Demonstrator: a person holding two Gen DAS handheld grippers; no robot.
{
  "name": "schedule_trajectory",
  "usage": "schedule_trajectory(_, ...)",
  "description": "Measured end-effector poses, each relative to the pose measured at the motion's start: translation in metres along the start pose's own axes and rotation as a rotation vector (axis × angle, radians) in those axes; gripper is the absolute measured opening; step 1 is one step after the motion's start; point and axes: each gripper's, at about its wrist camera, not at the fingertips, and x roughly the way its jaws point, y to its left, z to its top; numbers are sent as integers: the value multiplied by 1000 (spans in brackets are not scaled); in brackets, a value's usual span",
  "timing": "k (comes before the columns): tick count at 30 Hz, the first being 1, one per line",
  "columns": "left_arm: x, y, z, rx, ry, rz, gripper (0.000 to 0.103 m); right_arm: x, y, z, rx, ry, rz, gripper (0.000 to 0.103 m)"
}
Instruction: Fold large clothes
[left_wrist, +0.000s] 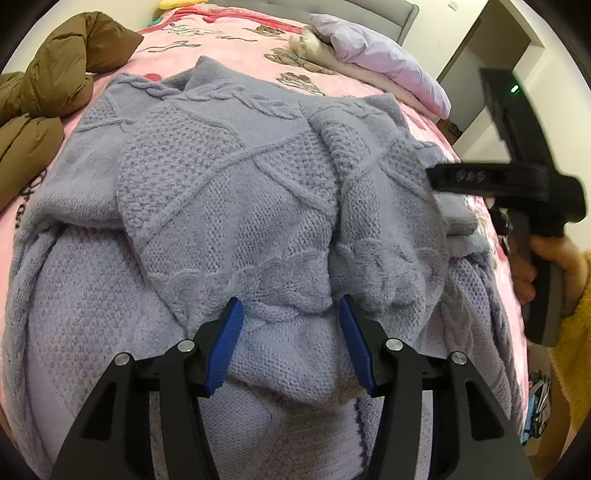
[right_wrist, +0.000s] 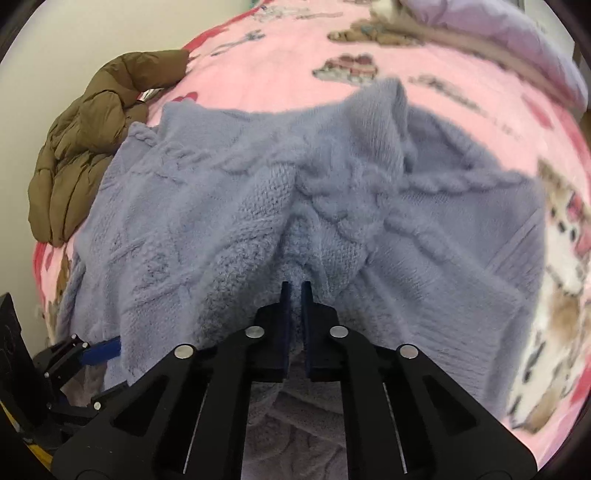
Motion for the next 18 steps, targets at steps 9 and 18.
schedule_trajectory(9, -3, 3, 3, -83, -7, -63, 54, -49, -36, 10, 43, -1, -96, 4)
schedule_trajectory(18, 15, -11, 7, -6, 52, 7, 54, -7, -56, -17, 147, 77, -125, 14)
